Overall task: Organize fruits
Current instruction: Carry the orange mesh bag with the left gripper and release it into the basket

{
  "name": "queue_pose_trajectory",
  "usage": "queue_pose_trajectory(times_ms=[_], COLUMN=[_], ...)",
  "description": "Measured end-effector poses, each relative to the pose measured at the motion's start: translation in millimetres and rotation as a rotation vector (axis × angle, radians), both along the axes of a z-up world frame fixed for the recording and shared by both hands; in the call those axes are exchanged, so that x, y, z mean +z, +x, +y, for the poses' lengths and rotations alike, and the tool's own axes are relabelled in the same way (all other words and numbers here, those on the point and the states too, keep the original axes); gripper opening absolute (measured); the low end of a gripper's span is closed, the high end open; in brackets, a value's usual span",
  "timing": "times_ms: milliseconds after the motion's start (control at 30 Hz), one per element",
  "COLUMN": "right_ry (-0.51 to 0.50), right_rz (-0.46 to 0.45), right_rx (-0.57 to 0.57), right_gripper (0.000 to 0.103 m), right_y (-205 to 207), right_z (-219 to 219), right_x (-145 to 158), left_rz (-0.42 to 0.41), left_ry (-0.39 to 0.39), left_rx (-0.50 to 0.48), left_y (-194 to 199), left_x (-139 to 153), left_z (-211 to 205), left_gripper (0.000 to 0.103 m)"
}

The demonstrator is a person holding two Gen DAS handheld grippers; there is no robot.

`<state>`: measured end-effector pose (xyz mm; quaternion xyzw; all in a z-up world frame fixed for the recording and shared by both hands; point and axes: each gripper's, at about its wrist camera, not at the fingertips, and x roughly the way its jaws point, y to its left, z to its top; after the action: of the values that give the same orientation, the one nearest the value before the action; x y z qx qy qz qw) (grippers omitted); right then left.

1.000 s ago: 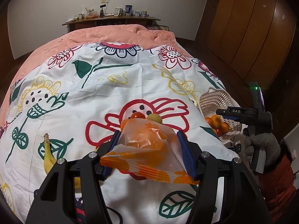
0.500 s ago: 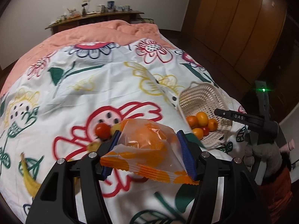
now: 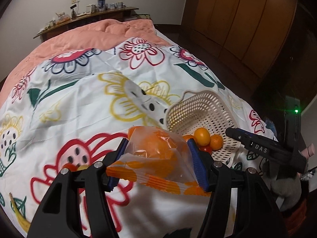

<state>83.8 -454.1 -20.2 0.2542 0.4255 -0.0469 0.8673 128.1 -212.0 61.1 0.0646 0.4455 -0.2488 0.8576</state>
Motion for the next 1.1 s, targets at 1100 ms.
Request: queue_pose_trajectory(times_ms=[1100], right_ry=[-0.010], right_rz=[0.003], right_rx=[0.063], right_gripper=[0.044], right_y=[1], right_z=[20], right_x=[-9], left_rz=[0.041], left_ry=[-0.017], left_rx=[-0.036], left_y=[35], left_x=[-16], left_z=[-40], left_gripper=[0.077])
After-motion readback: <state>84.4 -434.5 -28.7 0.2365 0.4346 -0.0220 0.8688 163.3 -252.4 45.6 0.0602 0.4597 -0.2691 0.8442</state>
